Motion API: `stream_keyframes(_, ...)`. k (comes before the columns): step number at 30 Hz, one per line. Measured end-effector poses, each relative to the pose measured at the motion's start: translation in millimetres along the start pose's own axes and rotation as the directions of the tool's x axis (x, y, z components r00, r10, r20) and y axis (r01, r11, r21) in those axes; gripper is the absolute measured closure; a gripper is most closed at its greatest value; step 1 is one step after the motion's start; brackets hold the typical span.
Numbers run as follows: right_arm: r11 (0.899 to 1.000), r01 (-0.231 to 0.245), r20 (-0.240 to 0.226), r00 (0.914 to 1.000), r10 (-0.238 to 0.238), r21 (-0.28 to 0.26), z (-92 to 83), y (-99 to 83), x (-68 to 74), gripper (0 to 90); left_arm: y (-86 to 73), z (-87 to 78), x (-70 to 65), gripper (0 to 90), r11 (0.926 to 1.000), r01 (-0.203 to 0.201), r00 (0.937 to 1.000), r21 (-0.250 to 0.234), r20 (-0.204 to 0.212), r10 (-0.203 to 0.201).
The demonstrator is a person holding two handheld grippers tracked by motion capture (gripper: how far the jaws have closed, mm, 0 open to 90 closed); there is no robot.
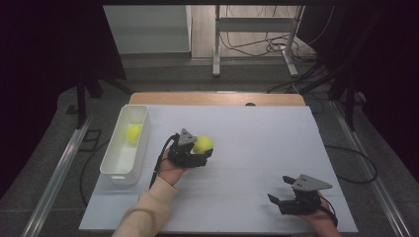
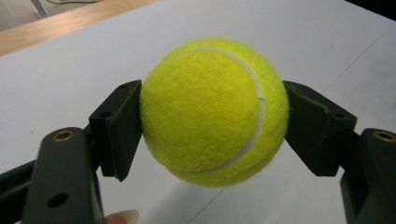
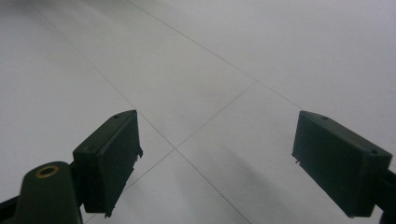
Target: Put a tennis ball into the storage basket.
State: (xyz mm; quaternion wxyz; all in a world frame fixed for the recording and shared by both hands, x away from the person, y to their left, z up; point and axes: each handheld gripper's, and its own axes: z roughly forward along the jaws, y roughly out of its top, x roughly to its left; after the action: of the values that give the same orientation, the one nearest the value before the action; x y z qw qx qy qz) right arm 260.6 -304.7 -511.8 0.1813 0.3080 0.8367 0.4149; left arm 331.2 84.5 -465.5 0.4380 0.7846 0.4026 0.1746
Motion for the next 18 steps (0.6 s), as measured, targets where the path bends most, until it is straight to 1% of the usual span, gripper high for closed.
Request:
stream_keyframes(3, 1.000, -0.001, 0.001, 1.0000, 0.001, -0.002, 0.0, 0.0, -0.1, 15.5, 1.4, -4.8, 2.5, 26.3, 0.9999, 0.003, 1.0000, -0.011, -0.007, -0.003)
stream_keyframes(11, 1.000, -0.004, 0.004, 1.0000, 0.004, -0.005, -0.4, 0.1, -0.2, 15.6, 3.2, -19.1, 12.3, 26.3, 0.9989, 0.024, 0.9990, -0.040, -0.036, -0.025)
stream_keyframes(18, 1.000, -0.005, 0.007, 1.0000, 0.005, -0.005, -0.5, 0.1, -0.1, 15.5, 2.7, -30.7, 23.3, 26.3, 0.9975, 0.042, 0.9966, -0.057, -0.069, -0.046)
